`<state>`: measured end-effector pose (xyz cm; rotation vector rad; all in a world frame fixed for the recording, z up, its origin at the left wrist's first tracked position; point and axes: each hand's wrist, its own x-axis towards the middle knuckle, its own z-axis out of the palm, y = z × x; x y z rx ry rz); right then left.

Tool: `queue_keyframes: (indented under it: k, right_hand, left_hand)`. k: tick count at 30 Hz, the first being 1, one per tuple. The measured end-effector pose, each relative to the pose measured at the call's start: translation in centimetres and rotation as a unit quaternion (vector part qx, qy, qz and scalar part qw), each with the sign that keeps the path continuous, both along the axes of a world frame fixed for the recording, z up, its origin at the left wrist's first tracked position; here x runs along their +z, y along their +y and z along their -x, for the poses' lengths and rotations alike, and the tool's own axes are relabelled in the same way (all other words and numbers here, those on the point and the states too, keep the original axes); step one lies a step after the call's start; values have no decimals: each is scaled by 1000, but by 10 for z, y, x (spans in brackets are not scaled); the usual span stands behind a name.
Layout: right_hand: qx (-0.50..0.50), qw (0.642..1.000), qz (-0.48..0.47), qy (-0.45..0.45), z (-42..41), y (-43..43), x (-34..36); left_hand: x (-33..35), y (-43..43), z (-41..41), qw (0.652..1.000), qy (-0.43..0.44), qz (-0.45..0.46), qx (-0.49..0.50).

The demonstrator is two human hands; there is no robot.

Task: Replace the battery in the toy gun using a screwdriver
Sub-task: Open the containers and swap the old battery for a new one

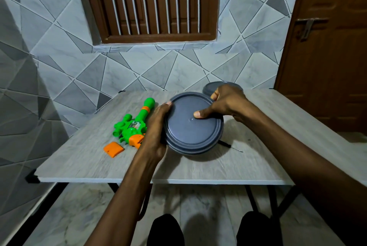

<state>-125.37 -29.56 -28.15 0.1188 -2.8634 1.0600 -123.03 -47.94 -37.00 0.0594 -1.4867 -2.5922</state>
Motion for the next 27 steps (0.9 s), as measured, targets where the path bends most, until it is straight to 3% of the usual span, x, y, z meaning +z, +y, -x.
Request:
queue_keyframes:
  k: [6,11,15,19,22,27]
  right_hand:
    - [31,996,80,-7,12,6,-13]
    - [46,995,84,-19,14,11,-17]
    - [66,992,104,-15,11,14,-13]
    - [108,982,150,-34,5,17,-8]
    - [124,964,231,-31,2,22,-3]
    - [57,908,413,37,10,48,10]
  left_hand:
    - [2,-4,-12,990,-108,-32,-87]
    - [11,-2,-13,990,-108,15,-91]
    - [12,0,-16,992,-77,-26,-94]
    - [20,12,-34,995,-39,-7,-87]
    - [14,6,-25,999,-33,5,-32]
    - [8,-8,-11,993,-114,32,23]
